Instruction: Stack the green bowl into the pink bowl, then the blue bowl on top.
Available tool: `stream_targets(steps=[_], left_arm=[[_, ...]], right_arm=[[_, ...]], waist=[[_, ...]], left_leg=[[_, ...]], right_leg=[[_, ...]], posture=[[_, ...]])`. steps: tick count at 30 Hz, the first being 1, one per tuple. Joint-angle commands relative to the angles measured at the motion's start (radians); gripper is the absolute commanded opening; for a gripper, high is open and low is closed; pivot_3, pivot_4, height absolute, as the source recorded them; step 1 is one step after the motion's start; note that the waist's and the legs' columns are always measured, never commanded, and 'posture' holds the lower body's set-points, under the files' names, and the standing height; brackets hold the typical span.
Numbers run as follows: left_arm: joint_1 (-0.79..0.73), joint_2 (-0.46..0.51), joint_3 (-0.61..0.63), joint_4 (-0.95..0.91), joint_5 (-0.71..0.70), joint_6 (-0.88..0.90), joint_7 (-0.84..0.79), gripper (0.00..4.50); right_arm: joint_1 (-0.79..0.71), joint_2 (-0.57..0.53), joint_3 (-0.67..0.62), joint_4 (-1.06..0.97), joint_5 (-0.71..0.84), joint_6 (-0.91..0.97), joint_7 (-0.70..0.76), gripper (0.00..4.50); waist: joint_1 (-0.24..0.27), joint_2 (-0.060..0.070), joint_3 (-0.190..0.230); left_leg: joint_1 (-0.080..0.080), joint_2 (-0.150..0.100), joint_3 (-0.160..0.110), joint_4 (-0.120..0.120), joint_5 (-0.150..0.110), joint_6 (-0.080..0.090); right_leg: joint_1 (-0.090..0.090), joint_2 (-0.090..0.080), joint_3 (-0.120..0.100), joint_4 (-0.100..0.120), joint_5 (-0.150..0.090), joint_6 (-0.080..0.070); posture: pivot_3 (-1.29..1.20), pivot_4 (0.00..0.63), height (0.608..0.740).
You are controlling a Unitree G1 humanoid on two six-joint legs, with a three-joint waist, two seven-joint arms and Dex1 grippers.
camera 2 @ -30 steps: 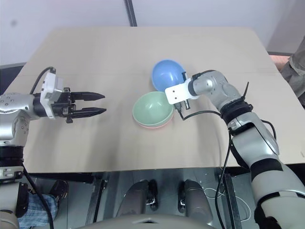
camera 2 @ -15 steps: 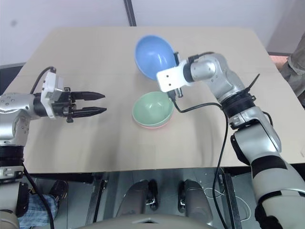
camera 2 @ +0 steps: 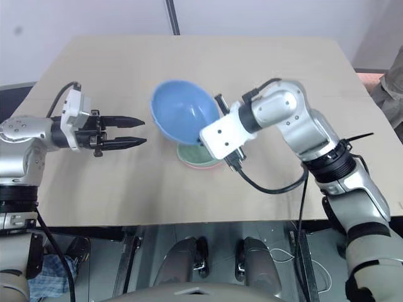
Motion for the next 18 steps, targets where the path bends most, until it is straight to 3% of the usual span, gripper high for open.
stream_targets(steps=[1, 2, 5, 10, 15, 18], left_arm=[[-0.026, 0.002, 0.001, -0.01, 0.003, -0.009, -0.005, 2.56], [-0.03, 0.001, 0.0, -0.008, 0.005, -0.009, -0.005, 2.56], [-0.037, -0.001, 0.001, -0.004, 0.008, -0.009, -0.005, 2.56], [-0.037, -0.005, 0.003, -0.012, 0.01, -0.002, -0.005, 2.56], [-0.028, -0.005, 0.006, -0.022, 0.008, 0.002, -0.004, 2.56], [-0.014, 0.003, 0.014, -0.035, 0.01, 0.009, 0.007, 2.56]], right_arm=[[-0.009, -0.006, -0.016, -0.061, 0.017, 0.025, 0.007, 0.04], [-0.01, -0.006, -0.016, -0.061, 0.016, 0.029, 0.007, 0.04], [-0.014, -0.01, -0.015, -0.058, 0.006, 0.035, 0.007, 1.1], [-0.022, -0.008, -0.03, -0.046, -0.007, 0.037, -0.019, 3.43], [-0.031, -0.047, -0.099, -0.031, 0.012, 0.089, -0.046, 3.5], [-0.004, -0.088, -0.199, -0.058, 0.098, 0.26, -0.059, 3.5]], waist=[[-0.003, 0.0, 0.0], [-0.003, 0.0, 0.0], [-0.001, 0.0, 0.0], [0.001, 0.0, 0.0], [0.001, 0.0, 0.0], [0.004, 0.0, 0.0]], left_leg=[[0.0, 0.0, 0.0, 0.0, 0.0, 0.0], [0.0, 0.0, 0.0, 0.0, 0.0, 0.0], [0.0, 0.0, 0.0, 0.0, 0.0, 0.0], [0.0, 0.0, 0.0, 0.0, 0.0, 0.0], [0.0, 0.0, 0.0, 0.0, 0.0, 0.0], [0.0, 0.0, 0.0, 0.0, 0.0, 0.0]], right_leg=[[0.0, 0.0, 0.0, 0.0, 0.0, 0.0], [0.0, 0.0, 0.0, 0.0, 0.0, 0.0], [0.0, 0.001, 0.0, 0.0, 0.0, 0.0], [0.0, 0.0, 0.0, 0.0, 0.0, 0.0], [0.0, 0.0, 0.0, 0.0, 0.0, 0.0], [0.0, 0.0, 0.0, 0.0, 0.0, 0.0]], posture=[[0.0, 0.15, 0.74], [0.0, 0.15, 0.74], [0.0, 0.15, 0.74], [0.0, 0.15, 0.74], [0.0, 0.15, 0.74], [0.0, 0.15, 0.74]])
